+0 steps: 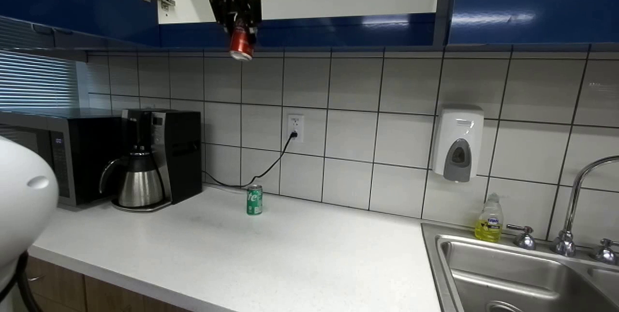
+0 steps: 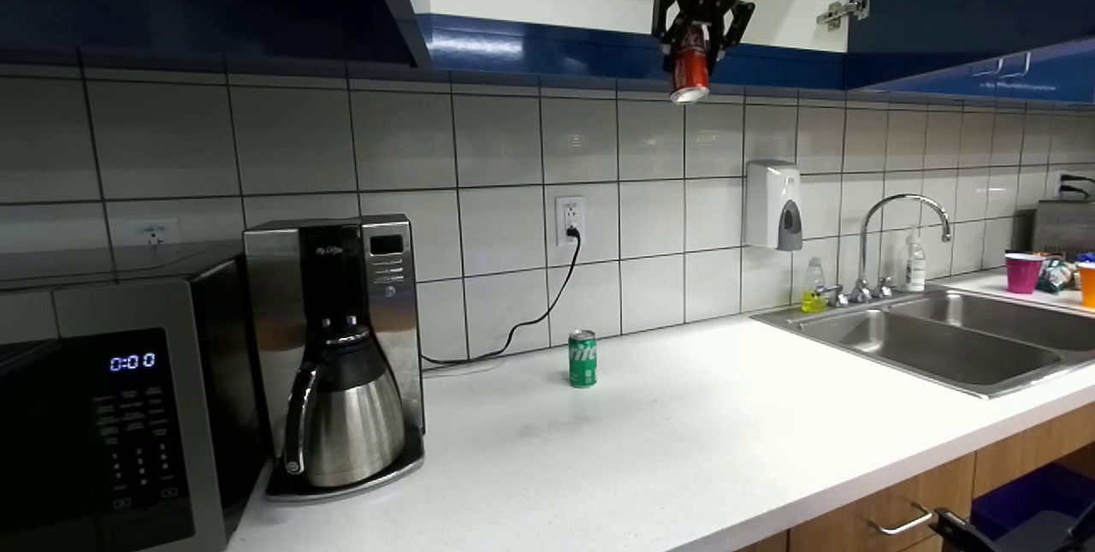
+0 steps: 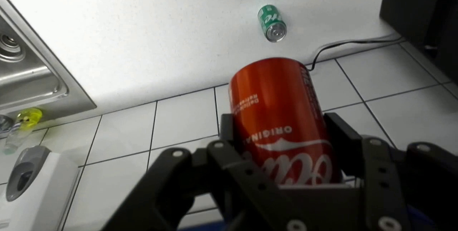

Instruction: Put the red can on the counter.

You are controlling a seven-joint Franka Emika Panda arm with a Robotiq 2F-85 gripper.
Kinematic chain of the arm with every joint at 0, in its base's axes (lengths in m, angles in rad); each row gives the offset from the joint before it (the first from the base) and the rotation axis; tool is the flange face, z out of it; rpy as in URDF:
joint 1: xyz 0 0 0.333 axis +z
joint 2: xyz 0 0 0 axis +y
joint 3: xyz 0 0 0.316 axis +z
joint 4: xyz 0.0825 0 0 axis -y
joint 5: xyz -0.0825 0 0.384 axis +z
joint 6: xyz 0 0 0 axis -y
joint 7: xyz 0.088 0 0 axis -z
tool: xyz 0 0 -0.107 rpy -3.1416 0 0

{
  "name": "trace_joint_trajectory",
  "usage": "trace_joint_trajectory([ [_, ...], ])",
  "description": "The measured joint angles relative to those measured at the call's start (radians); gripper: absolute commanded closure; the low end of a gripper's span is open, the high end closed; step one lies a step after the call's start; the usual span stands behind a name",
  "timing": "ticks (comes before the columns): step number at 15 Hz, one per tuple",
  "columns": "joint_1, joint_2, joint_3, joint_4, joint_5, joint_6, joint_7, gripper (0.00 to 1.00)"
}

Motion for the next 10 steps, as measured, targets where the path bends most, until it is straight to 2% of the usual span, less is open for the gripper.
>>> trace_joint_trajectory([
  [4, 0.0, -0.036, 0.004, -0.169, 0.039, 0.1, -0.06, 0.61],
  [10, 0.0, -0.014, -0.011, -0.4, 0.138, 0.311, -0.196, 0.61],
])
